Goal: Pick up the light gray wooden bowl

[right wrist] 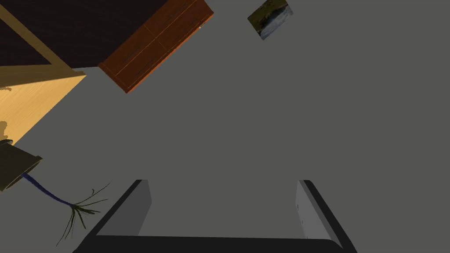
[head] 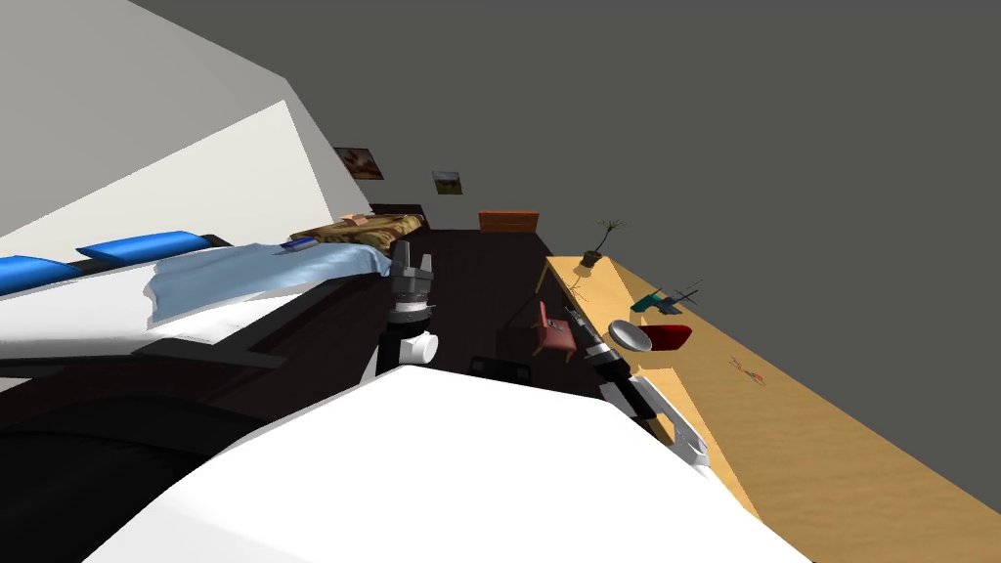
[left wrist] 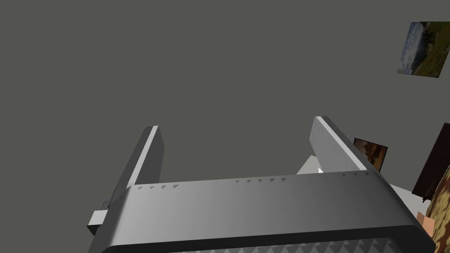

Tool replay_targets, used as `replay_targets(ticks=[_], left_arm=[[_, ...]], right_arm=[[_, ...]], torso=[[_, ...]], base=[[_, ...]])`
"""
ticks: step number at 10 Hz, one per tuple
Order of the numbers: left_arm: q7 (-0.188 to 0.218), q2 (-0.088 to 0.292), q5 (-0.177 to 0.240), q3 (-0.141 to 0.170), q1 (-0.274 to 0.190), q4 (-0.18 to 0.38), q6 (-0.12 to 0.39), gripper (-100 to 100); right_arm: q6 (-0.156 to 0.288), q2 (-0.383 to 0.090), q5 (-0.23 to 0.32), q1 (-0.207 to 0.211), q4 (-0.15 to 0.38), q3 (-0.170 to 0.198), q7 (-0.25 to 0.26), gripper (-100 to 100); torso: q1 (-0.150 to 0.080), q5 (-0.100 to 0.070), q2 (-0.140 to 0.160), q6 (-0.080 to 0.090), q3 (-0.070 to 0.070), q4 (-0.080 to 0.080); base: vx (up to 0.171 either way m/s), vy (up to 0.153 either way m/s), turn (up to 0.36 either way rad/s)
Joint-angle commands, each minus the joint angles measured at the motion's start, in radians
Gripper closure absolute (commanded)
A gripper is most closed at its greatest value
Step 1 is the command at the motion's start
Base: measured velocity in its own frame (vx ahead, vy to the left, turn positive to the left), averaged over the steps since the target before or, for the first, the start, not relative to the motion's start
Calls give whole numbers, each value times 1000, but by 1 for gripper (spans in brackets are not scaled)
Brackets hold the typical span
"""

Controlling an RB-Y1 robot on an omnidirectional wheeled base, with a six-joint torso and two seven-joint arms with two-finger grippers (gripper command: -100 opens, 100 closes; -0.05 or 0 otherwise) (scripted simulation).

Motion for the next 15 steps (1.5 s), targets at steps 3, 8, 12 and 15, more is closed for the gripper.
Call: replay_targets(ticks=[3,8,12,15], left_arm=[[0,0,0,0,0,0,0,0],[0,0,0,0,0,0,0,0],[0,0,0,0,0,0,0,0],[0,0,0,0,0,0,0,0]], right_arm=[[3,-41,29,0,96,26,23,-100],[11,-117,71,5,222,62,52,-100],[18,-187,113,13,319,99,79,-100],[24,-252,153,22,443,136,105,-100]], torso=[[-3,-1,0,0,0,0],[-4,-1,-1,0,0,0],[-5,-1,0,0,0,0],[-6,-1,-1,0,-1,0]], base=[[10,29,66],[16,21,87],[24,5,78],[42,-11,124]])
